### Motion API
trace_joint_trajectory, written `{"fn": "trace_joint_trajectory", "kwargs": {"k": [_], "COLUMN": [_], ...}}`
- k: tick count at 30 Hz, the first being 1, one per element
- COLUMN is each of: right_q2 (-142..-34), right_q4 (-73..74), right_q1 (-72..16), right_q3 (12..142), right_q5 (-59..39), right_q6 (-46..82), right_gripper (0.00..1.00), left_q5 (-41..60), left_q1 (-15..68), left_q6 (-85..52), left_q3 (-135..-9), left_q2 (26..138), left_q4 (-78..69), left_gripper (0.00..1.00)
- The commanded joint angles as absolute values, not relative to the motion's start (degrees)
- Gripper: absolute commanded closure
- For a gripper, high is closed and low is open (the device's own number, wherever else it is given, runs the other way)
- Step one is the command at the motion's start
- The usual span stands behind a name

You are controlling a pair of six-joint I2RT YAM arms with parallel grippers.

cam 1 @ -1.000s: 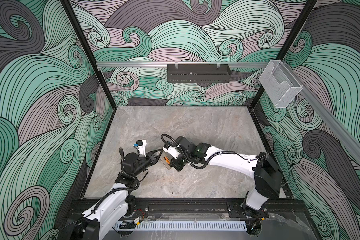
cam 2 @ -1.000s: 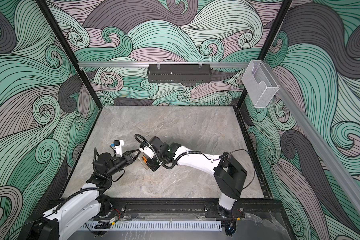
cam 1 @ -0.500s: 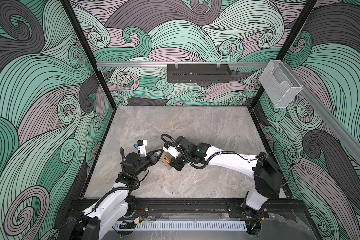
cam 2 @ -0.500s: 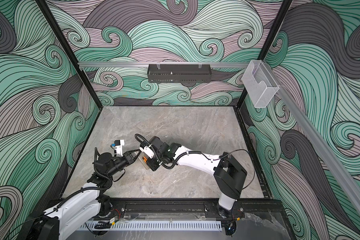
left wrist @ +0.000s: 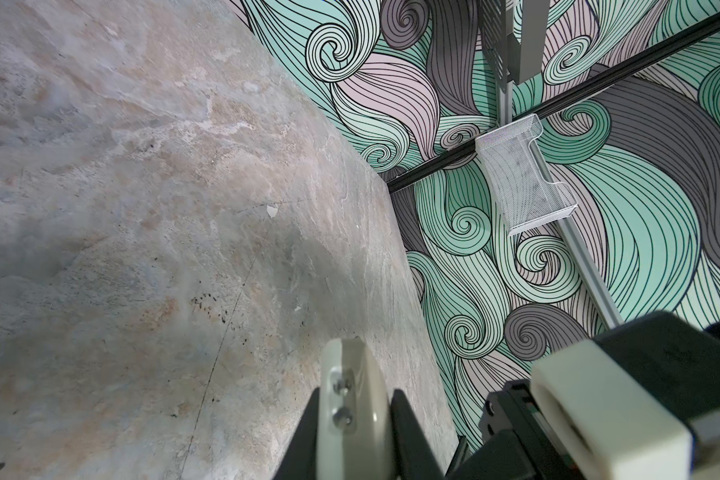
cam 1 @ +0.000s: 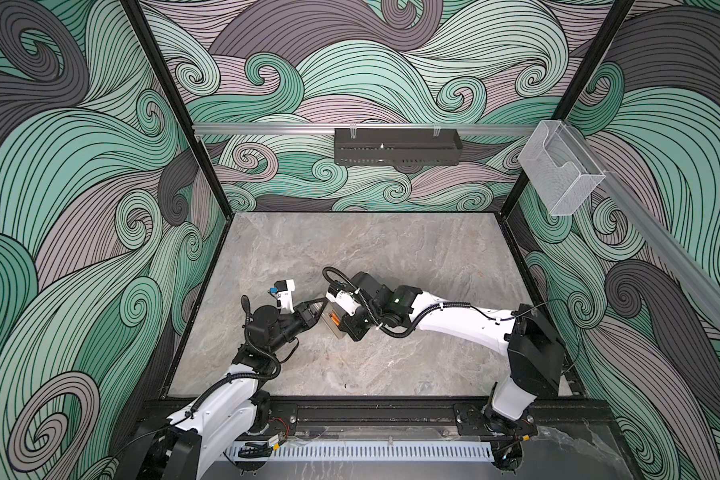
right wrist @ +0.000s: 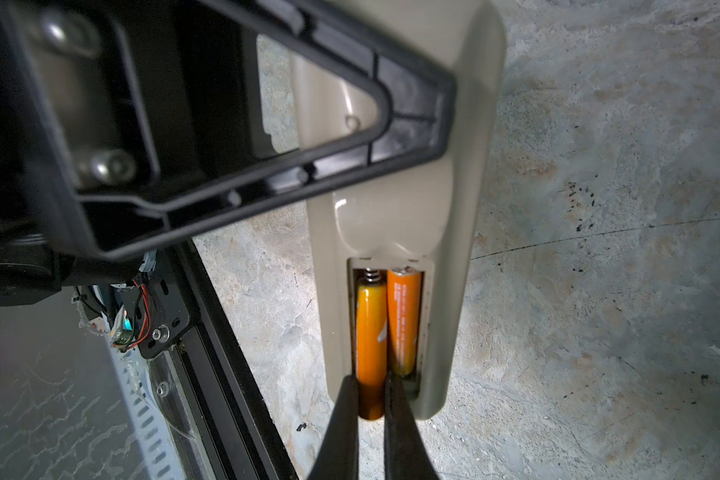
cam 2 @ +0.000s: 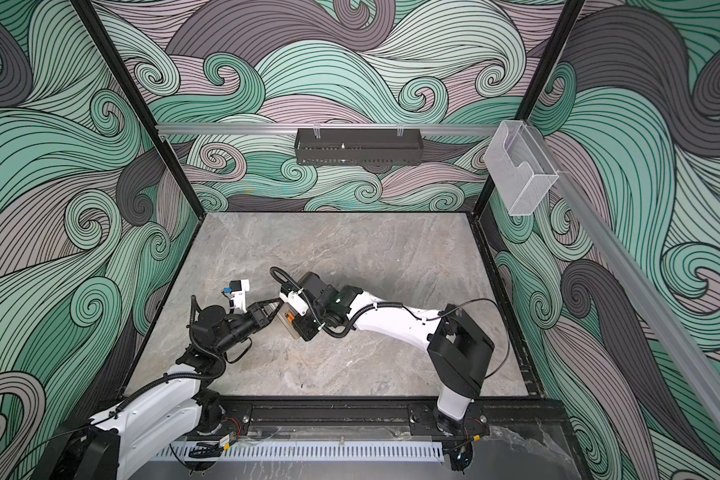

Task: Load the batteries into the remote control
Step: 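Lower the battery into the empty slot with the right gripper, then press the battery down into the slot and open the right gripper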

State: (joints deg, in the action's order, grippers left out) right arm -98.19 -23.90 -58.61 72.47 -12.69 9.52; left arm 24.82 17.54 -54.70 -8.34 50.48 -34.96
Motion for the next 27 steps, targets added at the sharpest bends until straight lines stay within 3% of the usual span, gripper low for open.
{"fn": "trace_joint_trajectory", "kwargs": {"k": [1,27], "right_q2": [-98.76,-97.22], "right_q4": [-22.35,-22.6], "right_q1": [-58.54,-58.69], "right_q3": [73.21,73.03], "right_q5": [-11.56,-11.42], "right_q6": [10.28,10.09], "right_gripper": [0.96,0.78], "left_q5": [26.01,24.41], "left_q1": [18.7,20.13], "left_q6": [-56.16,-56.96], "left_q3": [-8.79,-9.4], "left_q2": [50.42,53.02], "left_q4": [-39.81,-41.61], "left_gripper": [1.0,1.0]}}
